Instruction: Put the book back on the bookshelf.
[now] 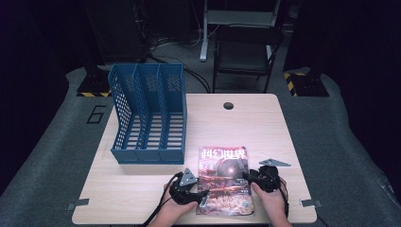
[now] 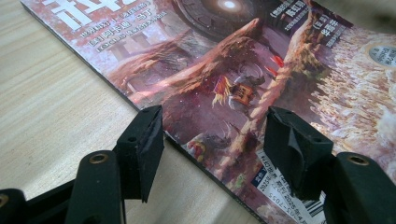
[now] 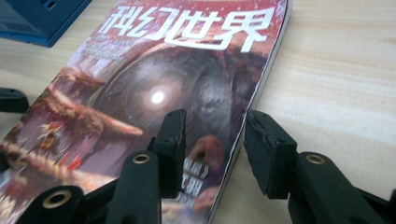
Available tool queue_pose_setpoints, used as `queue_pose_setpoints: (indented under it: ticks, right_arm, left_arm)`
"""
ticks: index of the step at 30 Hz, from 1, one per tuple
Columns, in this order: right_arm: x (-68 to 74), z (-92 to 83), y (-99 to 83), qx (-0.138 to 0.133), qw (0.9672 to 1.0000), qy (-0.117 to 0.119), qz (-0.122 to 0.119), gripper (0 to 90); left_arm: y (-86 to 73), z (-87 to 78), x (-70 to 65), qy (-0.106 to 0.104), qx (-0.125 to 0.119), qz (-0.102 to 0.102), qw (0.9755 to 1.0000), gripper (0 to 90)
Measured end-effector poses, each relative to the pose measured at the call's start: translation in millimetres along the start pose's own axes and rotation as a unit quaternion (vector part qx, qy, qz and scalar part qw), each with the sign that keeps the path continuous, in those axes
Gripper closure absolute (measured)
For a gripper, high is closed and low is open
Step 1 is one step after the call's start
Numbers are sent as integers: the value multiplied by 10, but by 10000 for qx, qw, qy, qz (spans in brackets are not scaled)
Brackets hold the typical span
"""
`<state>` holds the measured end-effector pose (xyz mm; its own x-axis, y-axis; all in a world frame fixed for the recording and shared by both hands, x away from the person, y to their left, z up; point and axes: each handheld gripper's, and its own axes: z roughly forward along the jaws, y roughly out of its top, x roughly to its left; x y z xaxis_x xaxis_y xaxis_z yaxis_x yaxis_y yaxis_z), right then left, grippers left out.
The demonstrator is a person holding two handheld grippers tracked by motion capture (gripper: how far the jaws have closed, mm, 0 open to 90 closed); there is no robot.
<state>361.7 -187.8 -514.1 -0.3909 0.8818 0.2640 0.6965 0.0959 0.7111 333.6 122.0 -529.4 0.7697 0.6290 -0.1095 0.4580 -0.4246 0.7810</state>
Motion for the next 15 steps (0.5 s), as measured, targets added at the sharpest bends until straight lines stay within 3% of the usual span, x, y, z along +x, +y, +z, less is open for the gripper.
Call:
queue_pose_setpoints:
  ticks: [7, 9, 10, 15]
  right_arm:
    - [-18, 63, 68, -69, 9999, -119, -13, 568]
    - [-23, 86, 77, -32, 9999, -129, -65, 569]
    - [-23, 92, 79, -25, 9999, -140, -74, 570]
    - [-44, 118, 95, 7, 9996, -241, -164, 574]
  left_arm:
    - [-5, -10, 39, -42, -54, -133, 9999, 438]
    - [-5, -10, 38, -30, -47, -106, 9999, 439]
    - [2, -26, 46, -60, 68, -29, 10000, 439]
    - [-3, -11, 26, 9, -21, -90, 10000, 441]
